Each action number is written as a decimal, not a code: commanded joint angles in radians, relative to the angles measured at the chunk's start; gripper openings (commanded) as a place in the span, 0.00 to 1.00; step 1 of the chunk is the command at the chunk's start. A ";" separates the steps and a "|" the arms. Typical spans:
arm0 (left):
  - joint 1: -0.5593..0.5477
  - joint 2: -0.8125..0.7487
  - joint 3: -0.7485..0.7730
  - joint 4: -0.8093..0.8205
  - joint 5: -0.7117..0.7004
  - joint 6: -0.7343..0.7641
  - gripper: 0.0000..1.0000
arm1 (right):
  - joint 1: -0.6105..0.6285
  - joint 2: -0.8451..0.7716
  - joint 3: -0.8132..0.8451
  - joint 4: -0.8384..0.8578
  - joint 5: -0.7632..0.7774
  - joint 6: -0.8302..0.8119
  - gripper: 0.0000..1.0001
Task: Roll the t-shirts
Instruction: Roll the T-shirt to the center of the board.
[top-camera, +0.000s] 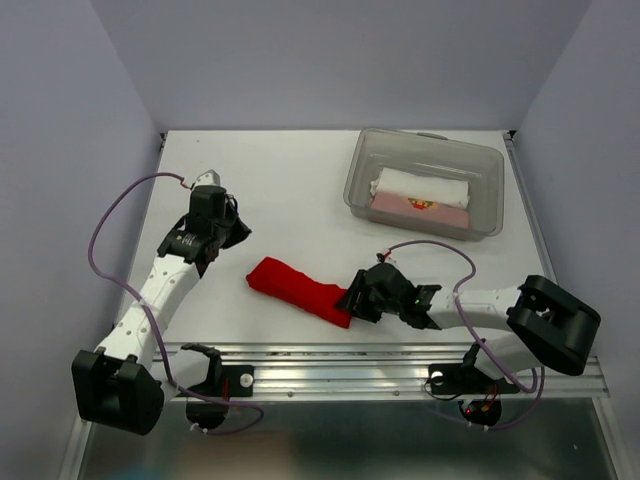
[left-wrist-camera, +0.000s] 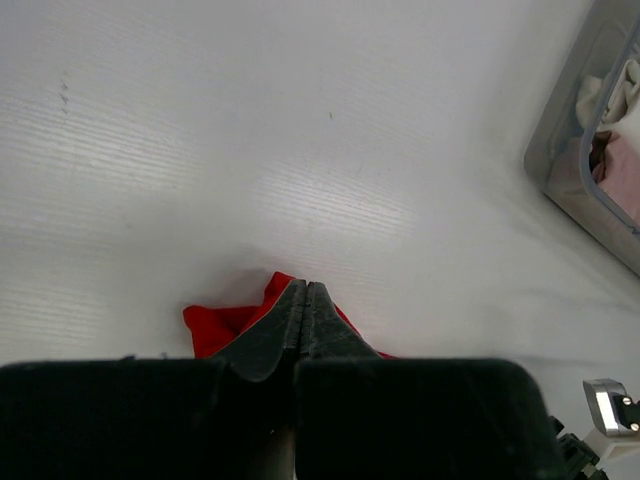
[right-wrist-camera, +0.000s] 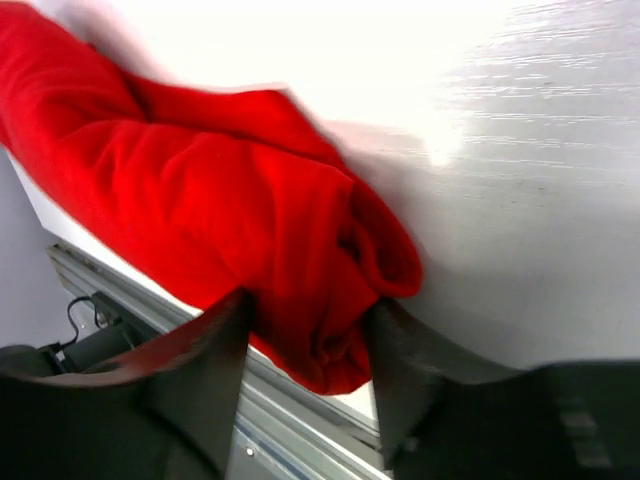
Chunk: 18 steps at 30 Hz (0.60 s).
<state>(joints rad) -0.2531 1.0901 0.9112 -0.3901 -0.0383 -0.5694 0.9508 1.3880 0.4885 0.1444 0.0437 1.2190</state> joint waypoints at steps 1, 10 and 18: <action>0.006 -0.024 -0.023 0.025 0.000 -0.003 0.03 | 0.008 0.029 -0.033 0.009 0.120 0.007 0.47; 0.005 0.017 -0.063 0.076 0.089 0.019 0.04 | -0.185 -0.162 -0.136 -0.182 0.130 -0.107 0.01; -0.098 0.022 -0.084 0.114 0.123 -0.020 0.41 | -0.287 -0.211 -0.071 -0.433 0.143 -0.285 0.01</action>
<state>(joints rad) -0.2771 1.1152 0.8337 -0.3283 0.0525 -0.5732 0.6880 1.1725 0.4030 -0.0479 0.1097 1.0683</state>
